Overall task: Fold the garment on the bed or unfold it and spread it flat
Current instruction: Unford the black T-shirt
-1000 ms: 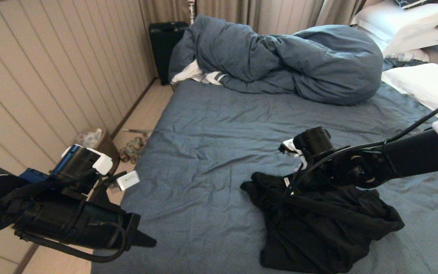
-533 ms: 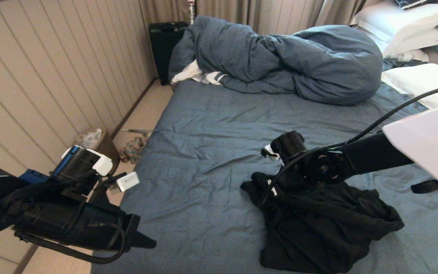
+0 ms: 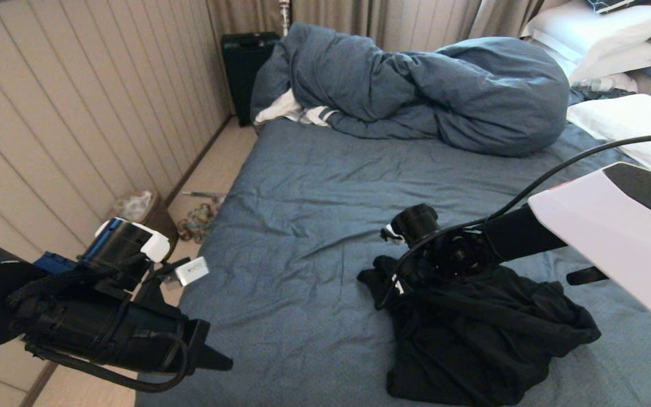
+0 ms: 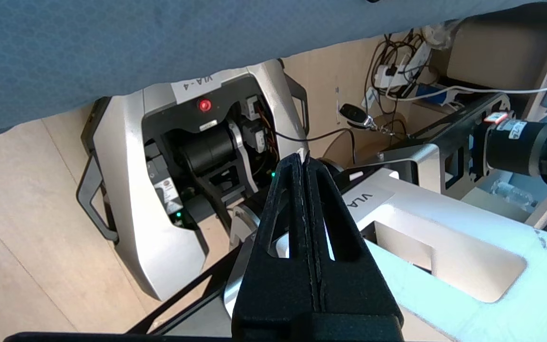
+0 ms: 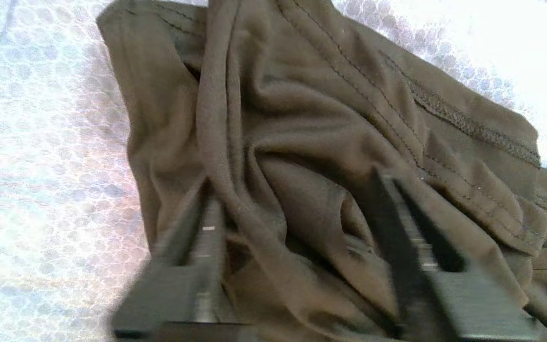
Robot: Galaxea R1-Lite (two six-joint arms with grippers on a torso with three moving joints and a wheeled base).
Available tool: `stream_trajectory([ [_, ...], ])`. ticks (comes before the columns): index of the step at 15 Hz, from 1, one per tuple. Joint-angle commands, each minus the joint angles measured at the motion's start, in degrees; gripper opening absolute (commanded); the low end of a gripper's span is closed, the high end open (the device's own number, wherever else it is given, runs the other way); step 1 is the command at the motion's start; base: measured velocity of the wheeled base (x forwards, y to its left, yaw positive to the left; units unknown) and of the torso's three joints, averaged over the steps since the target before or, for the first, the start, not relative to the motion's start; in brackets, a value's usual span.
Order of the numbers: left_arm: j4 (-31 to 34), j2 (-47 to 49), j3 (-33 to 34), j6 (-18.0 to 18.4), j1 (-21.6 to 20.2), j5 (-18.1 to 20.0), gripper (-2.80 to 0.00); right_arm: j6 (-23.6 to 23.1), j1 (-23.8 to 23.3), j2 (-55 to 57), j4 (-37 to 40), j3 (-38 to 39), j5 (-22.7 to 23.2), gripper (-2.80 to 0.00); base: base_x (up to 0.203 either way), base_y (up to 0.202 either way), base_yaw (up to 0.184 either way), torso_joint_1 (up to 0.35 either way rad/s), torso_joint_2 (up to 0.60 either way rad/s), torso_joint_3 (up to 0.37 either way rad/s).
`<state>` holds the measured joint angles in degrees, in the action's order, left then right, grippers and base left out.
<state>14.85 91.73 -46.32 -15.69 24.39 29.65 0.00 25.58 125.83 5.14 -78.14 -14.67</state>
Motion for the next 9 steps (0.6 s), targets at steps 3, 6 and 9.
stream_trajectory([
  [3, 0.1, 0.2, 0.0, -0.1, 0.0, 0.1, -2.8, -0.1, 0.0, 0.2, 0.0, -0.1, -0.1, -2.8, 0.0, 0.0, 0.0, 0.0, 0.0, 0.0],
  [6, 0.1, 0.2, 0.0, -0.1, 0.0, 0.1, -2.8, 0.0, -0.3, -1.8, 0.0, 0.0, -0.2, -2.8, 0.0, 0.0, 0.0, 0.0, 0.0, 0.0],
  [9, 0.1, 0.6, 0.1, 0.0, 0.3, 0.1, -2.8, -0.1, -3.8, -5.6, 0.1, 1.0, -0.3, -2.8, 0.0, 0.0, 0.0, 0.0, 0.0, 0.0],
])
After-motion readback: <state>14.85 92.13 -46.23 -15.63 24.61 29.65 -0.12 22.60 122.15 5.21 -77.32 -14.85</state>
